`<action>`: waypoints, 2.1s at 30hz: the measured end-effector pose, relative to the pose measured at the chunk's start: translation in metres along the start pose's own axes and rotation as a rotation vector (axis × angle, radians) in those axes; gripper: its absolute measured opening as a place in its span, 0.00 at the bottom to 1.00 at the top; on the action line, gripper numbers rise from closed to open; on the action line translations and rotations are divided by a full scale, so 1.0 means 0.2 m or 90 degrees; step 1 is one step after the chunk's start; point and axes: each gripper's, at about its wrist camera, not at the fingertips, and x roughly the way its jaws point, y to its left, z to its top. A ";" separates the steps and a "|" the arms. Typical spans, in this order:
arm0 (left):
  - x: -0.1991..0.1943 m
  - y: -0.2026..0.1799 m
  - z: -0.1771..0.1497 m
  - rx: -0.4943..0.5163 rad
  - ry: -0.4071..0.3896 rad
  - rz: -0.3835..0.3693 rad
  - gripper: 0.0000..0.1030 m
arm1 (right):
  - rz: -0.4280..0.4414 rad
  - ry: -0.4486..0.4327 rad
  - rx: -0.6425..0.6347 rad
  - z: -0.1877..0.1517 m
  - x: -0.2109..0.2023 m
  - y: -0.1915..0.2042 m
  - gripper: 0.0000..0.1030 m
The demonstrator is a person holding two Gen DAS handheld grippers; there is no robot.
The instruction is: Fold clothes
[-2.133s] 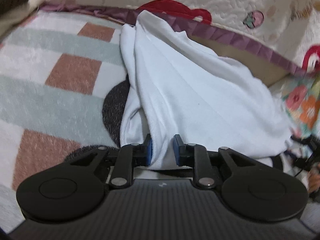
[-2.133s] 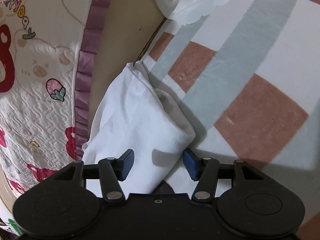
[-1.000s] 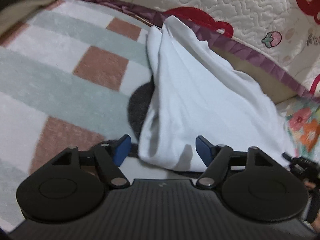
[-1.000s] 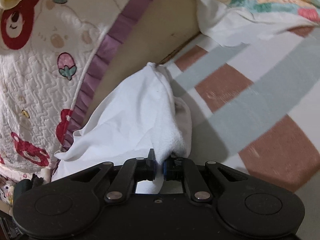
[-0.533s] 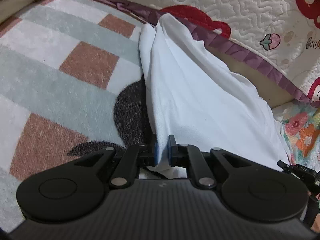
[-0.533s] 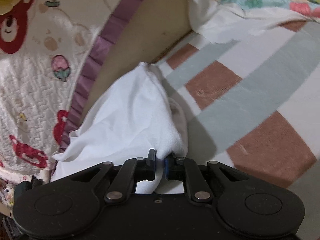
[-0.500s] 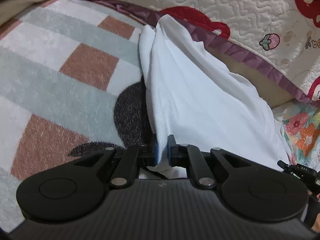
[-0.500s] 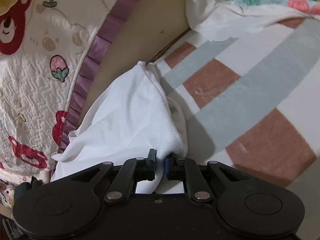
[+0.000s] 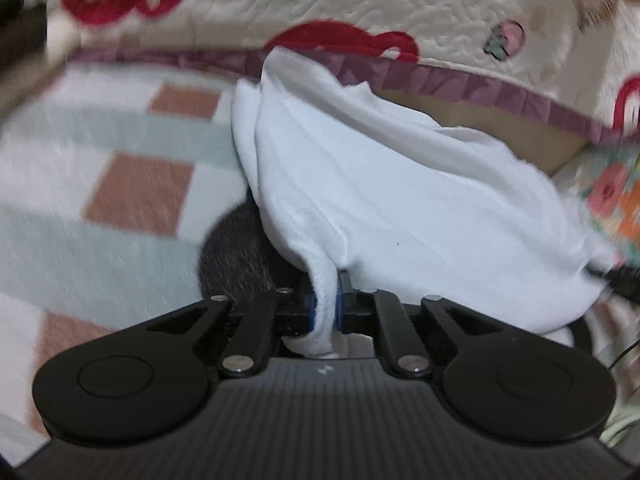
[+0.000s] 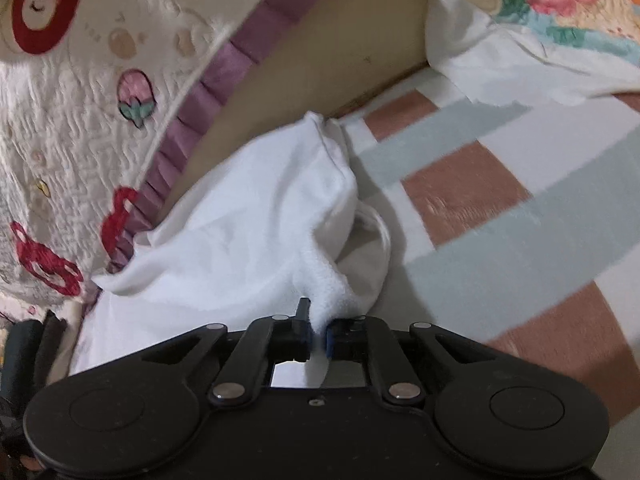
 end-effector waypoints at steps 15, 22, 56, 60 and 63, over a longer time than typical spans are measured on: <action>-0.34 -0.04 0.10 -0.016 0.028 -0.026 0.06 | 0.040 -0.055 -0.040 0.11 -0.31 0.12 0.06; -0.53 0.03 0.00 -0.071 0.083 -0.103 0.06 | 0.030 -0.035 -0.050 0.00 -0.57 0.11 0.06; -0.59 -0.10 -0.18 0.044 0.151 0.111 0.30 | -0.384 0.017 -0.242 -0.49 -0.70 -0.10 0.09; -0.59 -0.23 -0.07 0.101 0.118 0.104 0.36 | -0.309 -0.038 -0.246 -0.32 -0.79 -0.03 0.15; -0.50 -0.33 0.05 0.177 0.117 0.123 0.53 | -0.221 -0.043 -0.349 -0.09 -0.76 0.21 0.15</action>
